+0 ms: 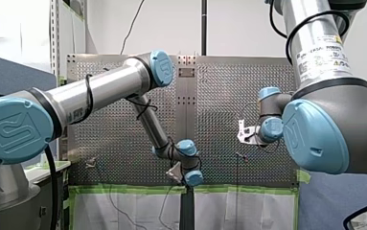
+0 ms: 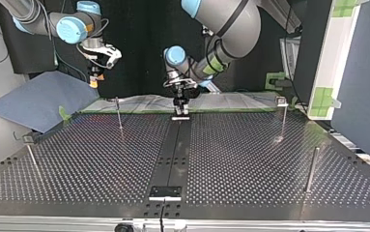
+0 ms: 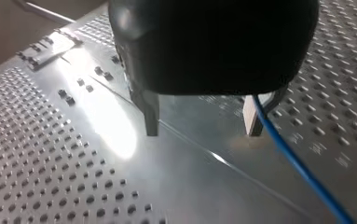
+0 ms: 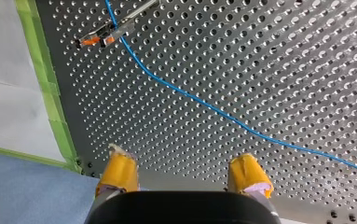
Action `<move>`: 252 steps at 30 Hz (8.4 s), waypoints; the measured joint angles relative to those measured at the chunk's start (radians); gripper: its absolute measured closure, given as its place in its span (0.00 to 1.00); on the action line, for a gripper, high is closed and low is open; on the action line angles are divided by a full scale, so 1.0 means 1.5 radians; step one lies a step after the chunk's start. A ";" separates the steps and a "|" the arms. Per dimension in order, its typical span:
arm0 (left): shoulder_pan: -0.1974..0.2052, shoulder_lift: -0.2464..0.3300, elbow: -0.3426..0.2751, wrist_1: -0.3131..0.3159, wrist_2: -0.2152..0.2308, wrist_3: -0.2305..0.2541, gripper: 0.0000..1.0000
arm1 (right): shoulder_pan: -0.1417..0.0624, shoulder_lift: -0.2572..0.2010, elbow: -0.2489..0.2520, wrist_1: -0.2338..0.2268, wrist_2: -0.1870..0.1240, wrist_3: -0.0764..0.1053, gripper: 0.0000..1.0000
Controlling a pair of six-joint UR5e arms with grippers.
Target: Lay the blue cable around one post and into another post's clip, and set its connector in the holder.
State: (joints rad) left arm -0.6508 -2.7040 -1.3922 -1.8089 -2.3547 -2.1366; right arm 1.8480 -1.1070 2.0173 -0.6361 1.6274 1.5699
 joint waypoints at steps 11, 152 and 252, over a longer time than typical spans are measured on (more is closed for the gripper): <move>0.005 0.000 -0.067 -0.067 -0.028 0.067 0.44 | 0.000 0.000 0.000 0.002 -0.001 -0.002 0.02; 0.282 0.570 -0.319 -0.420 0.302 0.180 0.96 | -0.007 0.000 0.003 0.007 -0.002 0.000 0.02; 0.435 0.795 -0.227 -0.697 0.303 0.190 0.96 | -0.011 -0.002 0.004 0.012 -0.002 -0.003 0.02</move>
State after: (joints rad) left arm 0.0021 -1.5118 -1.7322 -2.8541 -1.8996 -1.8515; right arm 1.8317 -1.1096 2.0226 -0.6186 1.6246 1.5655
